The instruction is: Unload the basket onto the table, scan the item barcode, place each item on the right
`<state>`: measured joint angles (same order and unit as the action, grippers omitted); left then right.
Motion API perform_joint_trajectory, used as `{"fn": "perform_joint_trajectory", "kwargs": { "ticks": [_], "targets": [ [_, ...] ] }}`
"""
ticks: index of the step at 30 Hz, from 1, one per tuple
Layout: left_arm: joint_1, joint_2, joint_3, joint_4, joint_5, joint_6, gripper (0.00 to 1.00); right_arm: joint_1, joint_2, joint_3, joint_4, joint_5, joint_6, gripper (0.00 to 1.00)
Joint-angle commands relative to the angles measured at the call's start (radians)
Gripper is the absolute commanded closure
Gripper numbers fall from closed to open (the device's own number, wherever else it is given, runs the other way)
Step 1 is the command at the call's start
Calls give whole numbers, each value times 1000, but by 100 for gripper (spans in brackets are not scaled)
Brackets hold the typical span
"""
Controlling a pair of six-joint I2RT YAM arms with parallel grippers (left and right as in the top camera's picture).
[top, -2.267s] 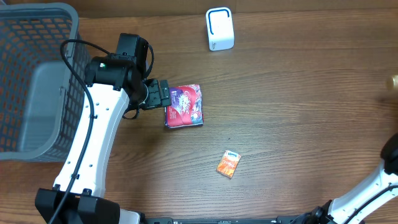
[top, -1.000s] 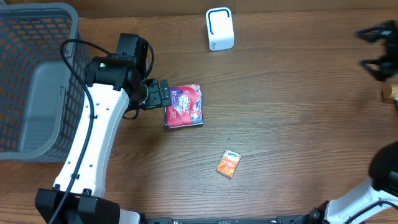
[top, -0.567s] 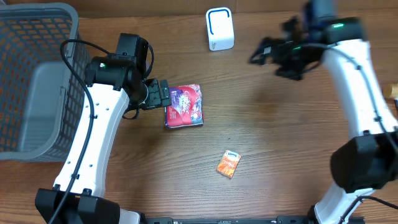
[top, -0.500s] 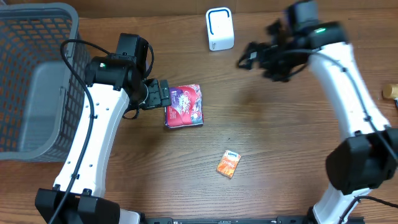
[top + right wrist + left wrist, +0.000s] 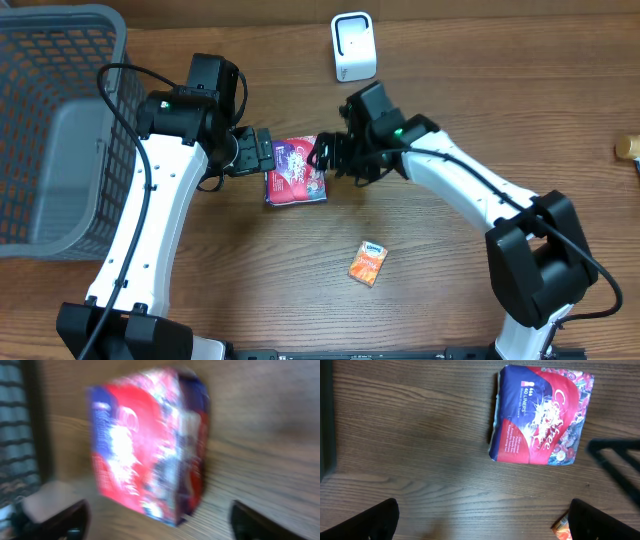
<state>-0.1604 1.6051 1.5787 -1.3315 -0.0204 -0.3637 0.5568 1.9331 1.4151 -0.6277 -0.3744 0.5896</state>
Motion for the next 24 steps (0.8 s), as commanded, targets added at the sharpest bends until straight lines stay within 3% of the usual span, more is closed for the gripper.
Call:
{"fn": "perform_joint_trajectory", "kwargs": {
  "ticks": [1,9,18,24],
  "targets": [
    [-3,-2,7,1,-9,-10,0,-5,-10,-6,-34,147,39,0],
    [-3,-2,7,55,47,-60,0,-229,-140,13,-213,148,31,0],
    [-17,54,-21,117,122,-78,0,-465,-143,13,-308,150,31,0],
    [-25,192,-130,185,190,-37,9,-549,-143,13,-313,150,32,0]
  ]
}}
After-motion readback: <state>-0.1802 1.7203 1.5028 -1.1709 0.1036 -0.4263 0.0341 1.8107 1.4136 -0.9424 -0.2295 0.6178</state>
